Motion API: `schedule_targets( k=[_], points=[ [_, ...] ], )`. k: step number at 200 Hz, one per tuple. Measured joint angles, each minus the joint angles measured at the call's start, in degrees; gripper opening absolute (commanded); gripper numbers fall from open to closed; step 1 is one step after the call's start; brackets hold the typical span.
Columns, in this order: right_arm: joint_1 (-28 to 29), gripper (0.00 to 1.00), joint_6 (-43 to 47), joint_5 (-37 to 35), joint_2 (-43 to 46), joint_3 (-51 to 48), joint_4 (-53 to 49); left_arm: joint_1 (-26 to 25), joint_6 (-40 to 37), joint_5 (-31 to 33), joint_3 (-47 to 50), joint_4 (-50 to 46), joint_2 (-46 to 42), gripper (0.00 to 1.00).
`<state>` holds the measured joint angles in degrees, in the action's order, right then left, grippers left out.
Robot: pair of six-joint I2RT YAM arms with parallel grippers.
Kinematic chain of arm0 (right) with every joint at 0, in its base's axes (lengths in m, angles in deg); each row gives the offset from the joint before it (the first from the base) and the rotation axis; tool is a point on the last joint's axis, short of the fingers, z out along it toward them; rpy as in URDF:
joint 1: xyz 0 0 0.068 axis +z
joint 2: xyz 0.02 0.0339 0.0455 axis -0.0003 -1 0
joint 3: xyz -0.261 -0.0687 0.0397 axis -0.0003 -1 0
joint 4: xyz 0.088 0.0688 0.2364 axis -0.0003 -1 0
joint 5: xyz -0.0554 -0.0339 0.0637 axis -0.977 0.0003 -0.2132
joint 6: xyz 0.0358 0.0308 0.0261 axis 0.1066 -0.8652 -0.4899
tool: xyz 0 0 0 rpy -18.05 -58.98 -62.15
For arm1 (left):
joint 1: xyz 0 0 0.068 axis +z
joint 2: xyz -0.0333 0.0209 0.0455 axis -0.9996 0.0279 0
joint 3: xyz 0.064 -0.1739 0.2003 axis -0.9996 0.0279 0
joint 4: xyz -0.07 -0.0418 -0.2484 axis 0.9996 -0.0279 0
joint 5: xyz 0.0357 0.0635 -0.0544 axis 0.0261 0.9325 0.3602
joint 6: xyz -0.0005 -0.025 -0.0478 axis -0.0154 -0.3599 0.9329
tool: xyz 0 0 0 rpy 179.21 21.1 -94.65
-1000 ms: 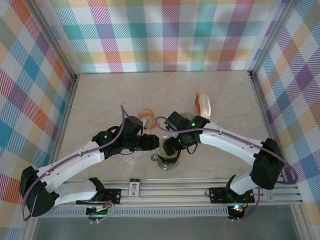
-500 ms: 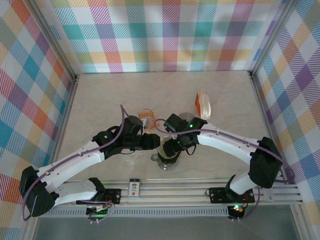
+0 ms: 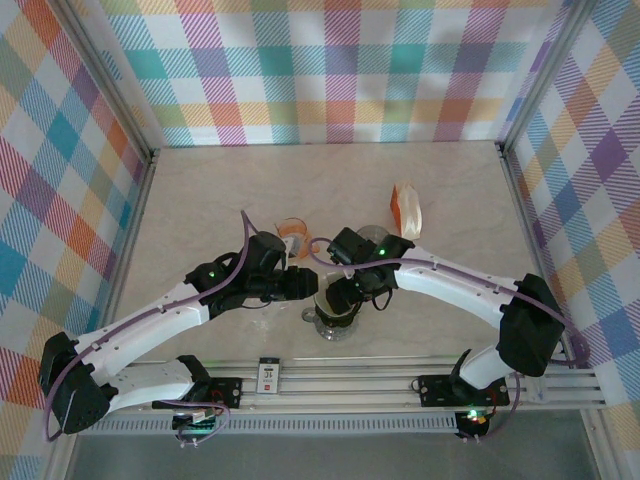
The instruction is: Place the coffee filter in the dripper
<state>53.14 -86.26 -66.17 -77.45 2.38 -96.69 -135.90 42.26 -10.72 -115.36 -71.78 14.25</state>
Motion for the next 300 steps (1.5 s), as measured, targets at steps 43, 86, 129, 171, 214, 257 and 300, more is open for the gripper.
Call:
schedule_targets(
  k=[43, 86, 129, 171, 214, 257, 300],
  points=[
    [0.15, 0.86, -0.98, -0.35, 0.79, 1.05, -0.50, 0.00, -0.02, 0.02, 0.09, -0.20, -0.02, 0.38],
    [0.15, 0.87, -2.36, -1.29, 6.36, 2.67, -1.73, 0.00, 0.00, 0.02, 0.09, -0.24, -0.02, 0.38],
    [0.15, 0.87, -3.85, -2.69, 10.14, 1.90, -4.11, 0.00, 0.00, 0.04, 0.11, -0.22, -0.02, 0.38],
    [0.15, 0.87, -4.37, -3.30, 10.86, 0.98, -6.05, 0.00, 0.02, 0.20, 0.68, -0.37, -0.63, 0.38],
    [0.15, 0.87, -4.33, -3.45, 10.97, 1.68, -6.40, 0.00, 0.04, 0.48, 0.87, -0.61, -1.40, 0.49],
    [0.15, 0.87, -4.59, -3.85, 14.69, 3.26, -6.16, 0.00, 0.42, 1.64, 0.87, -1.49, -4.04, 0.58],
    [0.15, 0.88, -5.38, -4.90, 17.64, 4.04, -5.84, 0.00, 0.44, 2.16, 0.76, -1.64, -6.08, 0.62]
  ],
)
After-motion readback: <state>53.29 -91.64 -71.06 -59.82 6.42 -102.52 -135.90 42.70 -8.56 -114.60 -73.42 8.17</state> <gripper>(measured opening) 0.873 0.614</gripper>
